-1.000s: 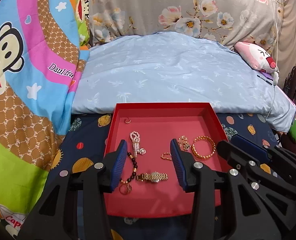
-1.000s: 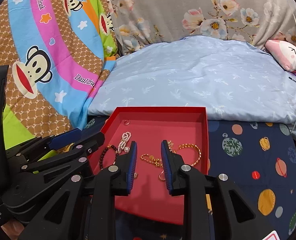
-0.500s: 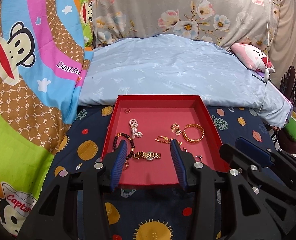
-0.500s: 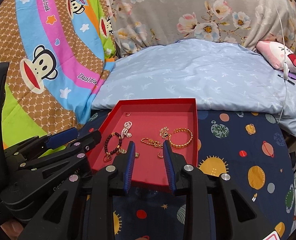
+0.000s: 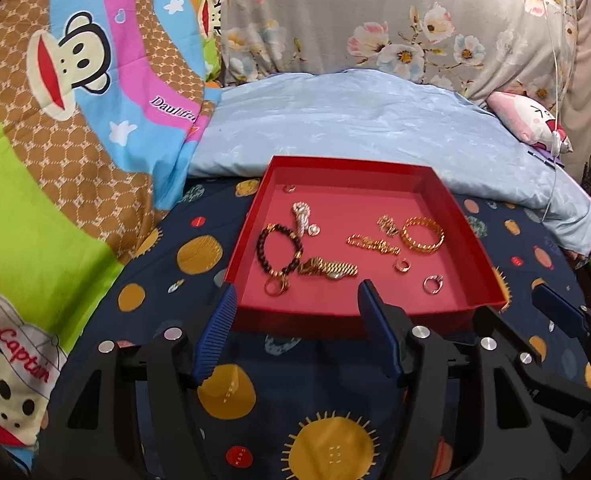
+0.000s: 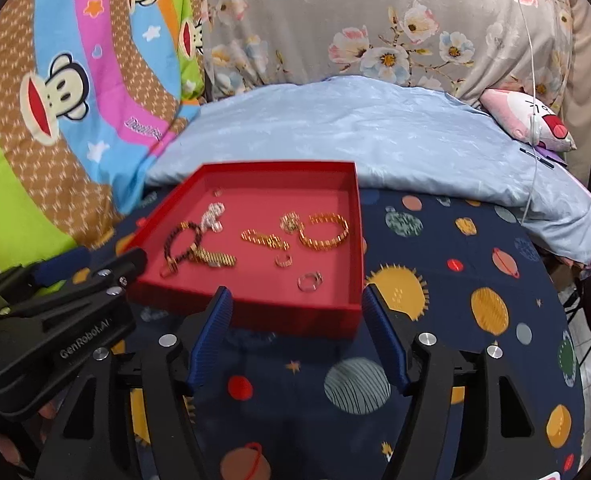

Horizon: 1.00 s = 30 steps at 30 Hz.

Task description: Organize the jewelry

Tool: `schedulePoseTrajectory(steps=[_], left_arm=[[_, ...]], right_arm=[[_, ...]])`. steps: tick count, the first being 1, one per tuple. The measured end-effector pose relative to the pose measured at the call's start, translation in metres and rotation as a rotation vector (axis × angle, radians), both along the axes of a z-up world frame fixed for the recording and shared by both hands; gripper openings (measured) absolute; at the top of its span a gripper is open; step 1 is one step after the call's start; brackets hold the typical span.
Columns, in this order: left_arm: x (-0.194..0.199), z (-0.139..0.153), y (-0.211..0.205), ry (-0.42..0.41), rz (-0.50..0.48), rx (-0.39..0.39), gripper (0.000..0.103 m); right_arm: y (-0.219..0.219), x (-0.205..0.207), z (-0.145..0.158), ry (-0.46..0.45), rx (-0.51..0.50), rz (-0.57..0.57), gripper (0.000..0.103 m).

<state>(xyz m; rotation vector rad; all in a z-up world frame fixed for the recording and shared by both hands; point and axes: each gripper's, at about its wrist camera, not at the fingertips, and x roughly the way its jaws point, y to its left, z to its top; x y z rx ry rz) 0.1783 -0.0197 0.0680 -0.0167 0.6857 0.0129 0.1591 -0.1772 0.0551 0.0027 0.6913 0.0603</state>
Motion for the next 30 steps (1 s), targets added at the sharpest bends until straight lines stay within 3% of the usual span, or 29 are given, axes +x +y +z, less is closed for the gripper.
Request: schedulePoseTrajectory(steps=[3, 10, 13, 16, 24, 30], left_arm=[[-0.006, -0.017, 0.001, -0.001, 0.012, 0.006, 0.069], [-0.011, -0.034, -0.007, -0.014, 0.019, 0.043, 0.071], [-0.01, -0.041, -0.01, -0.009, 0.037, 0.059, 0.071], [-0.009, -0.044, -0.005, -0.013, 0.066, 0.004, 0.073], [0.0, -0.052, -0.007, 0.055, 0.091, 0.039, 0.075], [-0.003, -0.055, -0.002, 0.074, 0.098, 0.069, 0.075]], right_arm=[[-0.005, -0.004, -0.015, 0.008, -0.007, -0.02, 0.074], [-0.012, -0.001, -0.034, 0.044, 0.021, -0.045, 0.076], [-0.014, 0.003, -0.036, 0.057, 0.032, -0.061, 0.077], [-0.013, 0.006, -0.039, 0.079, 0.016, -0.08, 0.077], [-0.009, 0.005, -0.039, 0.076, -0.03, -0.097, 0.078], [-0.005, 0.007, -0.04, 0.08, -0.045, -0.07, 0.085]])
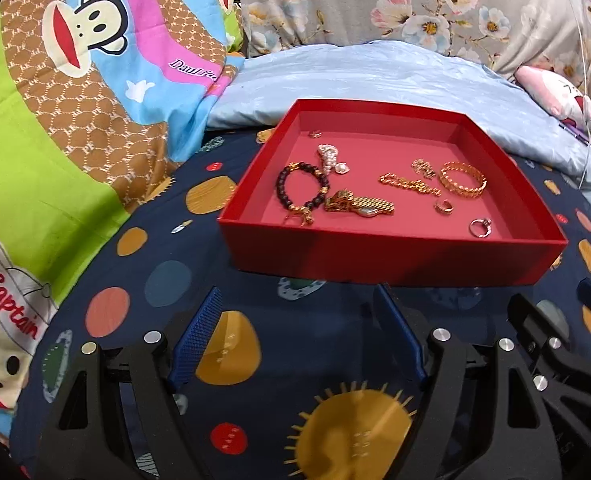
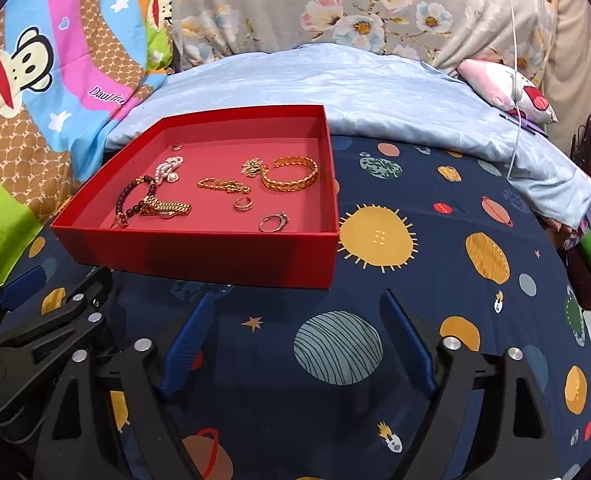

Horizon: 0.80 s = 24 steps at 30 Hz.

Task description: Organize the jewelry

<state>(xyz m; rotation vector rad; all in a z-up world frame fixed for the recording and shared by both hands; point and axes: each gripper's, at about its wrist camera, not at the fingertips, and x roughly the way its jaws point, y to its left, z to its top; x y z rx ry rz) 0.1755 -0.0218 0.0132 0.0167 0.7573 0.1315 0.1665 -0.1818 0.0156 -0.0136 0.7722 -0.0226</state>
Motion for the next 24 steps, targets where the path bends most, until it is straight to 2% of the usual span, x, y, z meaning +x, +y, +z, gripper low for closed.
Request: schedulePoseTrajectory(steps=[9, 24], left_arm=[[0.0014, -0.0029, 0.0041, 0.021, 0.028, 0.004, 0.075], [-0.002, 0.0006, 0.0016, 0.001, 0.037, 0.023, 0.075]], right_arm=[[0.0057, -0.0004, 0.0001, -0.001, -0.028, 0.01, 0.085], [0.0046, -0.0012, 0.0014, -0.007, -0.03, 0.006, 0.085]])
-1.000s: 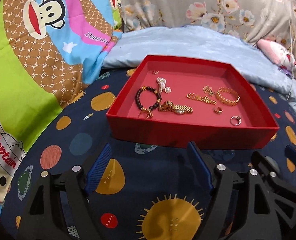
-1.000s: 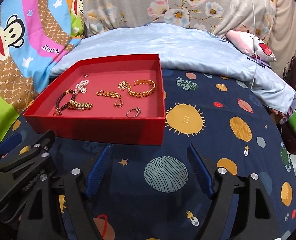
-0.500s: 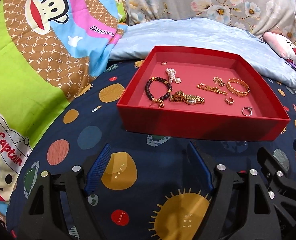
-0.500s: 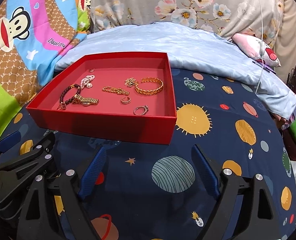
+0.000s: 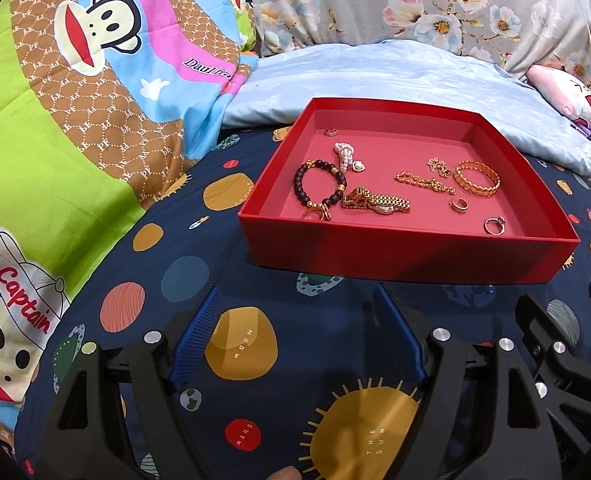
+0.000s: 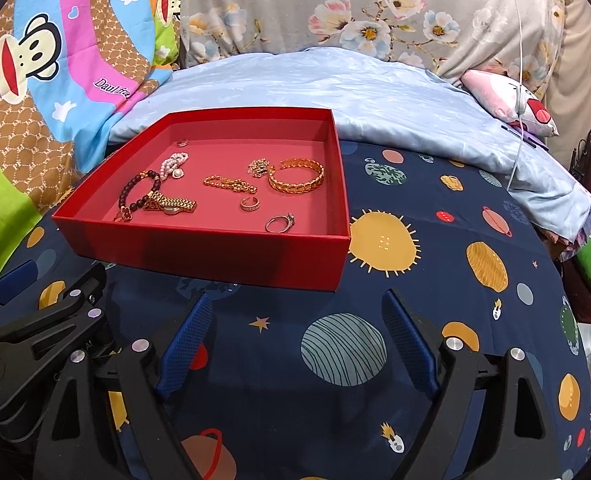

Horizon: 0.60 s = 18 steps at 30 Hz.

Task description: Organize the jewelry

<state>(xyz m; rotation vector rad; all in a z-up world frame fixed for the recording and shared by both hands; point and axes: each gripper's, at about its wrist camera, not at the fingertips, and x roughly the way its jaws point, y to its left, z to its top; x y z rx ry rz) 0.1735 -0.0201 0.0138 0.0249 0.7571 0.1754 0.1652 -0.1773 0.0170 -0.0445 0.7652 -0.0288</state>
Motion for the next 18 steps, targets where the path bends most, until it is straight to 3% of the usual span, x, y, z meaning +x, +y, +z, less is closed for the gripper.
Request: schedulePoseTrajectory(steps=[18], left_arm=[[0.0005, -0.001, -0.0026, 0.001, -0.011, 0.0, 0.07]], right_arm=[[-0.0003, 0.0, -0.0001, 0.0, 0.0, 0.0, 0.085]])
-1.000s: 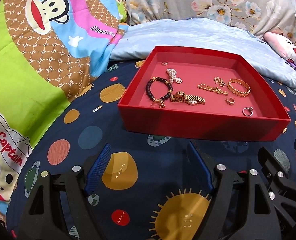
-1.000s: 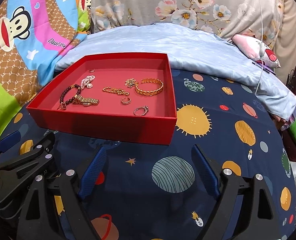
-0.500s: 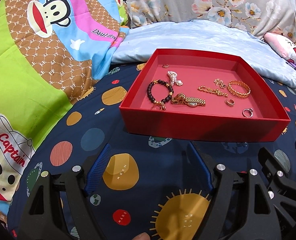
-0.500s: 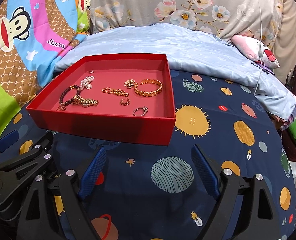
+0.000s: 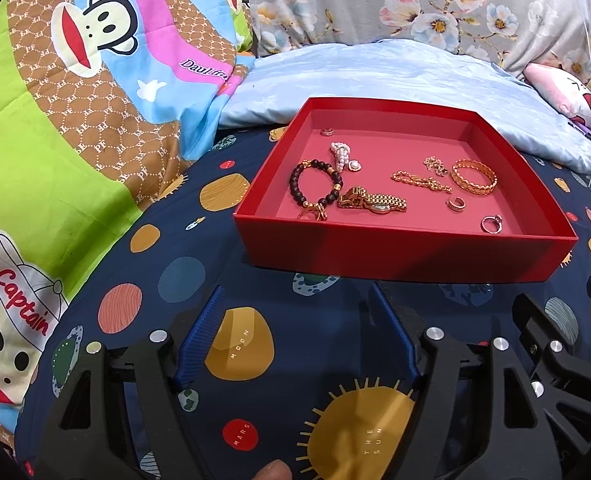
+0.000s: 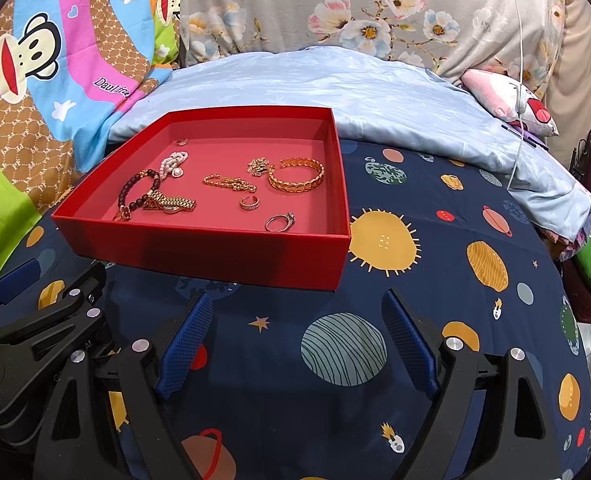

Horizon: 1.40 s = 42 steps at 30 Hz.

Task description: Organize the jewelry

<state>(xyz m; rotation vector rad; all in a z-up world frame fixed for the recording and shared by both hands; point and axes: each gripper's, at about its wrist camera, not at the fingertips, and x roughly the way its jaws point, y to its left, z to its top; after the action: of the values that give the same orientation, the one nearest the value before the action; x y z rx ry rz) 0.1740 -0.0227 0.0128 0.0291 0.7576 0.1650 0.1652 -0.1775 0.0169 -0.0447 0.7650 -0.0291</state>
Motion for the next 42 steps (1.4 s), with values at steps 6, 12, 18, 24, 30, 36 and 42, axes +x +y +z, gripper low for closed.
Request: schedulePoseTrajectory(steps=[6, 12, 18, 24, 30, 36, 42], left_arm=[[-0.0001, -0.0001, -0.0006, -0.001, 0.002, 0.002, 0.07], [0.0, 0.0008, -0.0002, -0.001, 0.001, 0.001, 0.07], [0.0002, 0.001, -0.0003, -0.003, 0.002, 0.003, 0.07], [0.0001, 0.0004, -0.0004, 0.0, 0.002, 0.003, 0.07], [0.0007, -0.0003, 0.0001, 0.005, 0.008, 0.006, 0.07], [0.0001, 0.0, 0.0003, 0.001, 0.012, 0.015, 0.07], [-0.0005, 0.0005, -0.0001, -0.001, 0.017, 0.021, 0.07]], right_arm=[[-0.0001, 0.0001, 0.0001, 0.0, 0.0, 0.0, 0.085], [-0.0001, 0.0001, 0.0002, 0.0, 0.0, 0.0, 0.085], [-0.0004, 0.0001, 0.0, 0.001, 0.001, 0.0, 0.085], [-0.0004, 0.0, 0.0002, 0.0, 0.001, 0.0, 0.085], [-0.0004, 0.0, 0.0002, 0.0, 0.001, 0.0, 0.085], [-0.0003, 0.0001, 0.0002, 0.0, 0.0, 0.0, 0.085], [-0.0004, 0.0, 0.0003, 0.0, 0.0, 0.0, 0.085]])
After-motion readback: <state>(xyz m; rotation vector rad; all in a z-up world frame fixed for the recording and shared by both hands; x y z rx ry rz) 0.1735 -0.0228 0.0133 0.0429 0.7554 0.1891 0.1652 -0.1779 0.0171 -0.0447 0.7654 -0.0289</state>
